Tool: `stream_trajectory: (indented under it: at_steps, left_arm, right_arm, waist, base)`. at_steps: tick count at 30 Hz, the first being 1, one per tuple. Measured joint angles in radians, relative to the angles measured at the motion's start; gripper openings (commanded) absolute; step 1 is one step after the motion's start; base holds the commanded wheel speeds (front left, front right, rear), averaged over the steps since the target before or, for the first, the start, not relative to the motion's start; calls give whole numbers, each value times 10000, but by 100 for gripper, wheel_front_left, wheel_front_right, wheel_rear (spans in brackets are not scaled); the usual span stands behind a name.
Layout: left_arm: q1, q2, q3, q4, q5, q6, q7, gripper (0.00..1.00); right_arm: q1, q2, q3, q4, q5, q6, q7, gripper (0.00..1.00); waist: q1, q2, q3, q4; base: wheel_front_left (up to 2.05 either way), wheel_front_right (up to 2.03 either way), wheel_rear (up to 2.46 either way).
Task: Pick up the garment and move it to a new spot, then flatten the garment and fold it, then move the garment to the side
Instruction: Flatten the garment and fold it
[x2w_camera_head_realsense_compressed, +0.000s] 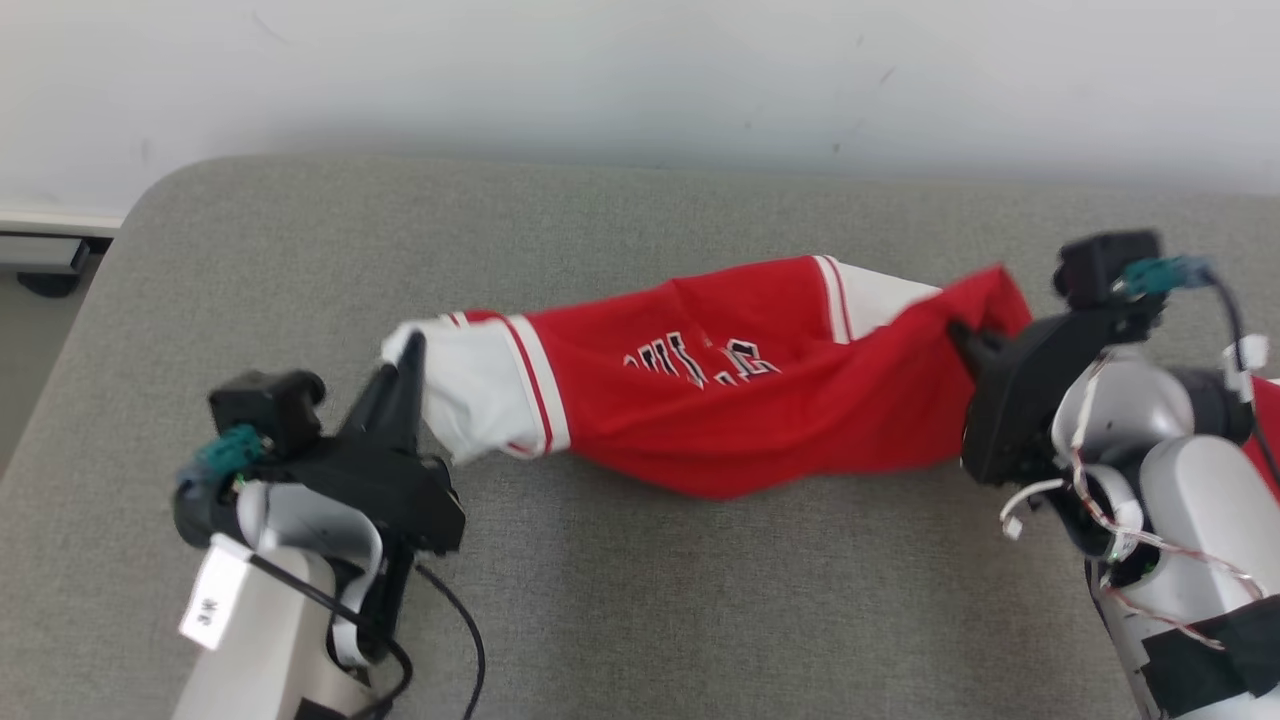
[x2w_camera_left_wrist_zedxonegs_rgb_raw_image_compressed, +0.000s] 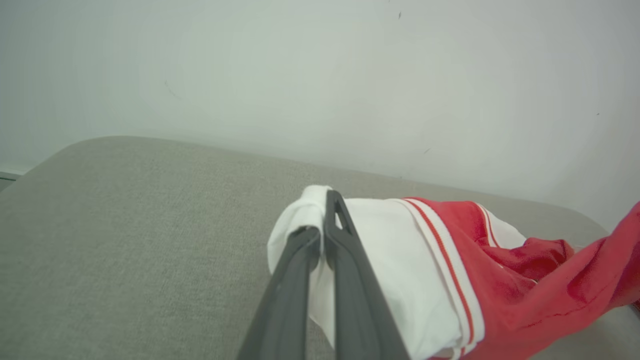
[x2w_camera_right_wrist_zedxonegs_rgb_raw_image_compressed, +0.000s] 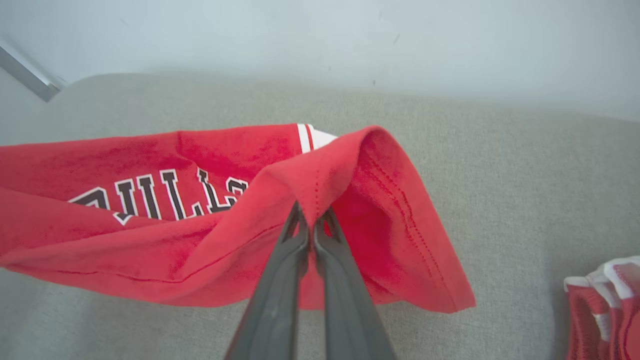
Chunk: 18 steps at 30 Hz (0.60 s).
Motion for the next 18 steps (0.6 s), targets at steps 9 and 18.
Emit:
stream_trajectory:
  at_steps: [9, 18]
  left_arm:
    - [-190, 0, 190, -1630, -794, -184, -667, 0]
    - [-197, 4, 161, -4725, -1684, -336, -1018, 0]
  right_arm:
    - [-182, 399, -1114, -2155, 763, -44, -1279, 0]
    - [-287, 639, -2299, -5047, 1337, -102, -2401, 0]
  waist:
    - [0, 0, -443, -228]
    - [-1, 0, -814, -552]
  base:
    - [0, 0, 0]
    - [0, 0, 0]
